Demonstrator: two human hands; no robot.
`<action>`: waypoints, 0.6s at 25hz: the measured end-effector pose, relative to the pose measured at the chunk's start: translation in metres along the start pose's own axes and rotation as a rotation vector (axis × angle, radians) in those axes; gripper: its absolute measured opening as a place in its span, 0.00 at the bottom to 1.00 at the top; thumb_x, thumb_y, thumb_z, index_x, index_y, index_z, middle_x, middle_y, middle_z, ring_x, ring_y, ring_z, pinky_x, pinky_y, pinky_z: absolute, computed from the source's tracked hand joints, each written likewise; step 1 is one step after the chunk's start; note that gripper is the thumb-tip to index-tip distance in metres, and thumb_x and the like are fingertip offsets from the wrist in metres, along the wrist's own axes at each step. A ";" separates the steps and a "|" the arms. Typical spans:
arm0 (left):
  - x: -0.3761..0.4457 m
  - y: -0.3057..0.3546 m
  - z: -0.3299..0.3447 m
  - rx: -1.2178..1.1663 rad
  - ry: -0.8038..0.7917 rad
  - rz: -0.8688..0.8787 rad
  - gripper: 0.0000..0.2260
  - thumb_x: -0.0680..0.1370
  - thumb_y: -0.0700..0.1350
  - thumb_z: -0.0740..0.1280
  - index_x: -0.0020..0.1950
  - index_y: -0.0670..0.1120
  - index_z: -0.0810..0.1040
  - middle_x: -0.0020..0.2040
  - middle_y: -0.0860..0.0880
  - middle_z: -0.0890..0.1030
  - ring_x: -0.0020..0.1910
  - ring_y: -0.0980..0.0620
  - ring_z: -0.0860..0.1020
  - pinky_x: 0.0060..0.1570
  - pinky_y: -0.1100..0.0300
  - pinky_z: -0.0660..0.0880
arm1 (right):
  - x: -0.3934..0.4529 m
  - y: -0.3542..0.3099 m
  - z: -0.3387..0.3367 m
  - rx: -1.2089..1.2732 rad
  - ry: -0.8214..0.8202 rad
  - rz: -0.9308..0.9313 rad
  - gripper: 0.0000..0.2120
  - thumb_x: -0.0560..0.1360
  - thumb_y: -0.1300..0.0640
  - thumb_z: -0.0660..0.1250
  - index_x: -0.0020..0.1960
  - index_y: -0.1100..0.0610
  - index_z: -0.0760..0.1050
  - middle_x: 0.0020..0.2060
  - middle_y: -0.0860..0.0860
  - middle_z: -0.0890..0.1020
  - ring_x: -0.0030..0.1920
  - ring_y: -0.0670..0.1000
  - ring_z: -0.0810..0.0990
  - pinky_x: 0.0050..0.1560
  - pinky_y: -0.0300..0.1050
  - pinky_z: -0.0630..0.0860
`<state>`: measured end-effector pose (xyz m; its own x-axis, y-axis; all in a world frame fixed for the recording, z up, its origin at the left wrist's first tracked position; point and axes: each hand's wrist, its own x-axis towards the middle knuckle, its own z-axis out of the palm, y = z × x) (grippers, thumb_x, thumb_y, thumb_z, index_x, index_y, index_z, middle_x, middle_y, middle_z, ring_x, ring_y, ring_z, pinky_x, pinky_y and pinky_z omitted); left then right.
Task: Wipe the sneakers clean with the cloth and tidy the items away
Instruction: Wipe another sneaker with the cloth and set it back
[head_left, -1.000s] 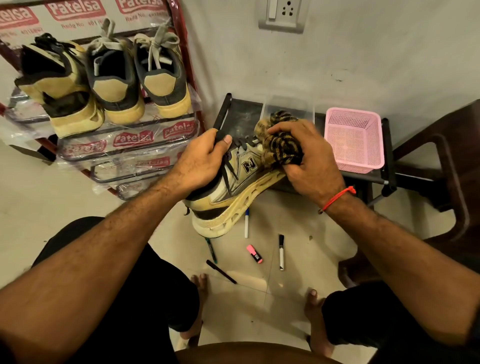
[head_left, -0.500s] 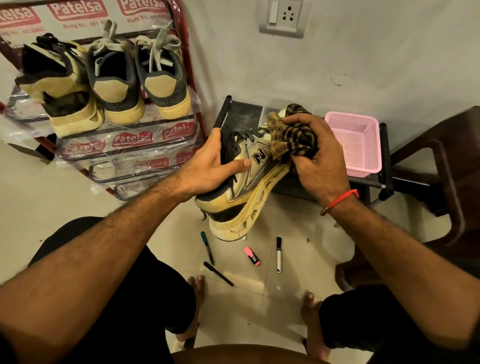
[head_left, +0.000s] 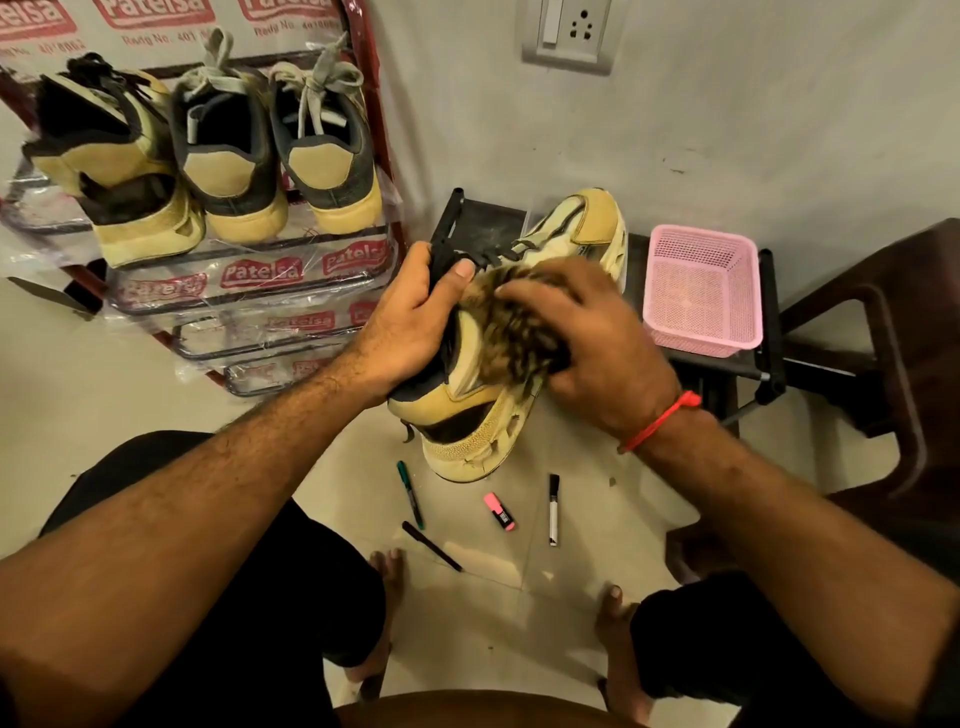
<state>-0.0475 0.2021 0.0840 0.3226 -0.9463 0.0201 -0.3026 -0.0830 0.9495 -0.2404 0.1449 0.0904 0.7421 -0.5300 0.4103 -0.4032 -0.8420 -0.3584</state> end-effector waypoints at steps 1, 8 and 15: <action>-0.001 0.000 0.003 -0.015 0.004 0.004 0.08 0.85 0.51 0.60 0.56 0.47 0.72 0.48 0.50 0.78 0.47 0.56 0.76 0.51 0.52 0.76 | 0.007 0.018 -0.008 0.005 0.073 0.117 0.26 0.70 0.53 0.68 0.67 0.58 0.74 0.63 0.60 0.73 0.65 0.60 0.70 0.64 0.56 0.74; 0.005 0.005 0.003 0.001 0.129 -0.049 0.14 0.85 0.52 0.59 0.62 0.41 0.73 0.52 0.43 0.80 0.50 0.51 0.77 0.55 0.49 0.76 | -0.021 -0.040 0.026 0.069 -0.093 -0.237 0.28 0.67 0.57 0.77 0.65 0.59 0.75 0.63 0.60 0.74 0.63 0.58 0.71 0.61 0.51 0.74; 0.001 0.001 0.010 -0.016 -0.001 -0.029 0.07 0.86 0.47 0.59 0.55 0.44 0.73 0.42 0.54 0.77 0.37 0.68 0.75 0.40 0.71 0.71 | 0.016 0.044 -0.022 -0.021 0.199 0.210 0.25 0.64 0.67 0.71 0.62 0.59 0.78 0.61 0.61 0.75 0.61 0.62 0.72 0.61 0.58 0.74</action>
<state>-0.0560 0.1977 0.0818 0.3305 -0.9438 -0.0078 -0.2783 -0.1053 0.9547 -0.2582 0.0975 0.0999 0.5222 -0.7003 0.4866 -0.5496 -0.7127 -0.4359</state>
